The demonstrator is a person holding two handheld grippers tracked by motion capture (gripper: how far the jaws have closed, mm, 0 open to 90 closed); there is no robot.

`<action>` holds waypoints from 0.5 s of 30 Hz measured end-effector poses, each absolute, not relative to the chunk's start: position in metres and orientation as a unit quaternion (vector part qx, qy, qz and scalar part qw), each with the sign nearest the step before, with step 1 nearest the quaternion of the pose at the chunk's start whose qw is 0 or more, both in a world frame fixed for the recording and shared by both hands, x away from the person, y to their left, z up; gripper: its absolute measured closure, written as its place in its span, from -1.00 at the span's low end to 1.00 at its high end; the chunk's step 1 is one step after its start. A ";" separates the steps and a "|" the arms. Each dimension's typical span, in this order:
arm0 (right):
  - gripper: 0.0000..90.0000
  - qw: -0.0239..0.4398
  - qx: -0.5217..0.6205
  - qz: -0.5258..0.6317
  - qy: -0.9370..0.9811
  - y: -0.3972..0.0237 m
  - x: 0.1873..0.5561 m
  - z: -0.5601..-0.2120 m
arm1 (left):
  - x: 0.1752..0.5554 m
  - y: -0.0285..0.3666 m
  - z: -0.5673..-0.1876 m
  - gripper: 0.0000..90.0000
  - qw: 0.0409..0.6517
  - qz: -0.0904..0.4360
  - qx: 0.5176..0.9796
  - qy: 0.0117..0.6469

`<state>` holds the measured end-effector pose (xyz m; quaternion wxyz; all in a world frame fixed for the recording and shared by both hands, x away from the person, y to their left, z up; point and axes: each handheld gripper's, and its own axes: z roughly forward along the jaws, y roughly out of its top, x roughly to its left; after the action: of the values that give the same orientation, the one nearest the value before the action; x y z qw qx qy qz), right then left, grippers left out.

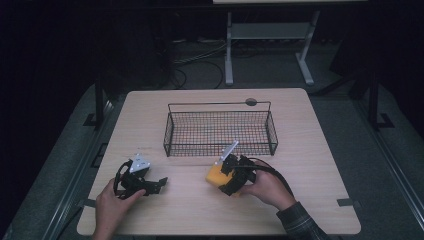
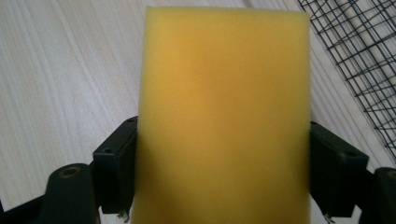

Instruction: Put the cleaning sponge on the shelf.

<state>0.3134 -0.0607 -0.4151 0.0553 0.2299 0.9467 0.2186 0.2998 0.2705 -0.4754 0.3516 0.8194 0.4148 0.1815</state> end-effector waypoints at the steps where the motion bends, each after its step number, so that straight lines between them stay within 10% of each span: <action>1: -0.49 0.055 0.232 0.220 0.946 -0.062 0.313 -0.414 | 0.300 0.270 -0.475 -0.72 0.352 0.181 0.819 0.415; 15: -0.49 0.063 0.253 0.226 0.939 -0.088 0.313 -0.402 | 0.300 0.270 -0.475 -0.72 0.352 0.181 0.819 0.415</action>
<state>0.3133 -0.0882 -0.4019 0.0632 0.2527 0.9388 0.2256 0.2998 0.2705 -0.4754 0.3517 0.8193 0.4150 0.1814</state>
